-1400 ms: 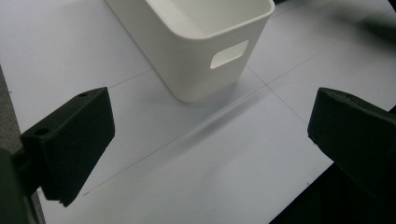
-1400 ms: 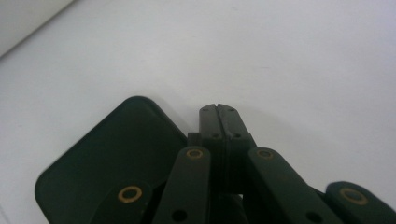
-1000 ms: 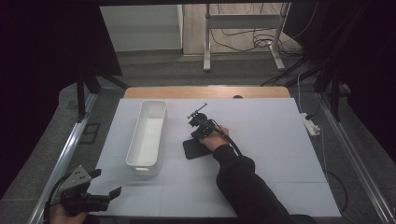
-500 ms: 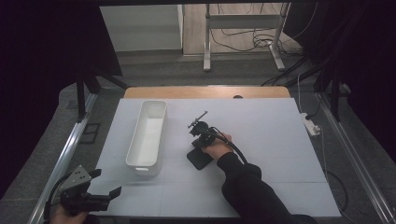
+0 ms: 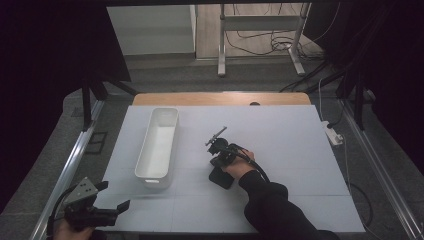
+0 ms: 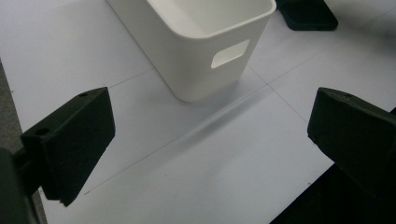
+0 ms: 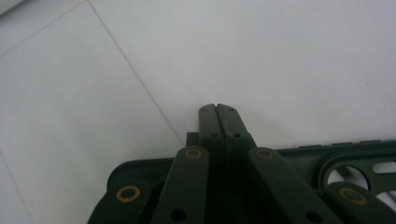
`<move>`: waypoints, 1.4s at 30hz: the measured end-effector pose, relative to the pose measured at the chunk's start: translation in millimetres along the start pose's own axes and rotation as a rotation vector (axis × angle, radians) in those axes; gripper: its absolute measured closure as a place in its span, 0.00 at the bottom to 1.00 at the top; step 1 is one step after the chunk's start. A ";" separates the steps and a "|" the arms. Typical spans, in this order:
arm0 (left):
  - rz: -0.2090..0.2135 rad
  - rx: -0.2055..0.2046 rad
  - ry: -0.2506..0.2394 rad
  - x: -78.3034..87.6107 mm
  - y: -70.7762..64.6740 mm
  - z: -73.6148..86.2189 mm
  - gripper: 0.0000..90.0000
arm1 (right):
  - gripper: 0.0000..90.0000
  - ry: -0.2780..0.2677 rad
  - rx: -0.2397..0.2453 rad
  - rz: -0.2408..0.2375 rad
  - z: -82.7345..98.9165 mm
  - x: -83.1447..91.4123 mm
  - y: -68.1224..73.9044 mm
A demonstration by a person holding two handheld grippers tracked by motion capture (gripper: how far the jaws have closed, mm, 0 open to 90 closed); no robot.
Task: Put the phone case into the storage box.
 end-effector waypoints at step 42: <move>-0.001 -0.005 0.002 -0.1 -0.9 -0.4 0.02 | 0.99 0.026 -0.069 0.001 90.6 51.7 -6.2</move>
Point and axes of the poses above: each handheld gripper's, and its own axes: x roughly backward along the jaws, z roughly out of its underside, y roughly to its left, the point moved 5 cm from there along -x, roughly forward along the jaws, and after that the axes turned 1 degree about -x, right-handed, at the moved point
